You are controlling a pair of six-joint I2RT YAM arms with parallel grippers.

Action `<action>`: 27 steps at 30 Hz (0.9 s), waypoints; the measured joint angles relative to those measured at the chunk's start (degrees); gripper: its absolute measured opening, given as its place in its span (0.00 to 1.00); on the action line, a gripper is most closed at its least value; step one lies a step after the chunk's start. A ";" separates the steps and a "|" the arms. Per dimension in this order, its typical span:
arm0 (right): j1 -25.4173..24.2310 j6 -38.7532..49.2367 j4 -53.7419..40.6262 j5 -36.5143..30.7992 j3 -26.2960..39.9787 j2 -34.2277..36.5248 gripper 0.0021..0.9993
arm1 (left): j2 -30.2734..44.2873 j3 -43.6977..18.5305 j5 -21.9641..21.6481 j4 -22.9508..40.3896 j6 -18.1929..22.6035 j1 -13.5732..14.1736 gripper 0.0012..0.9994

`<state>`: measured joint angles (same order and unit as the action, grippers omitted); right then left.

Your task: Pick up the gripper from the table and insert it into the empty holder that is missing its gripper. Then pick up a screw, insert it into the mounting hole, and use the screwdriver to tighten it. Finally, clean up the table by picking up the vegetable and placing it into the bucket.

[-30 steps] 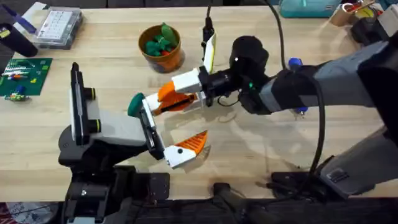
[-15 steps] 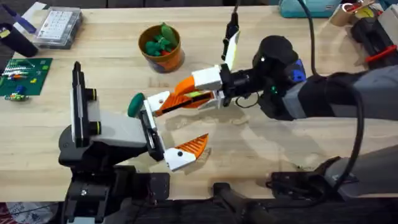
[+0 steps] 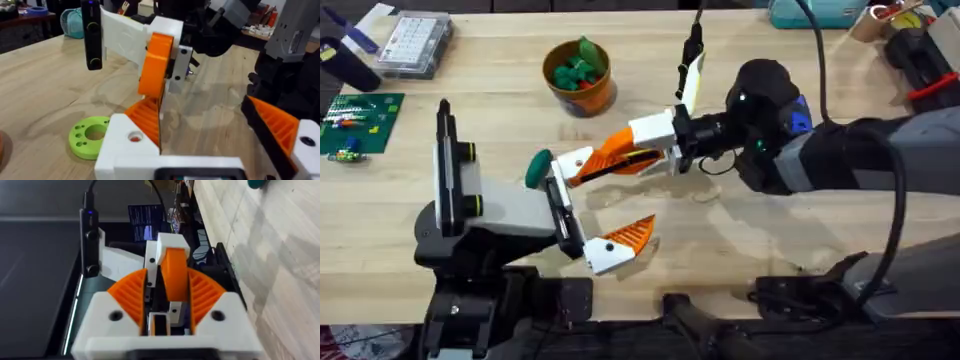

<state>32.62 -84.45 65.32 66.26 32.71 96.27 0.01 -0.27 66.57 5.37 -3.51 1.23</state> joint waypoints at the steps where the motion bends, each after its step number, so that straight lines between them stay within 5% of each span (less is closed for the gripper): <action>1: 0.00 -0.23 -0.13 0.00 0.00 -0.02 0.38 | -0.02 0.00 0.00 0.00 0.00 0.00 0.99; 3: 0.00 -0.33 -0.43 0.00 0.00 0.00 0.26 | 0.00 0.00 -0.02 -0.17 0.04 0.00 0.99; 10: 0.34 -0.24 -3.88 -1.21 -0.11 -0.02 0.18 | 0.00 0.00 -0.08 0.06 0.00 0.00 0.99; 27: 1.81 0.07 -4.41 -4.51 -0.11 0.00 0.35 | 0.00 0.00 -0.26 0.02 -0.11 -0.04 0.99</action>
<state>34.44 -84.38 60.91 61.75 32.60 96.27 0.01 -0.27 66.31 5.39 -3.62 1.19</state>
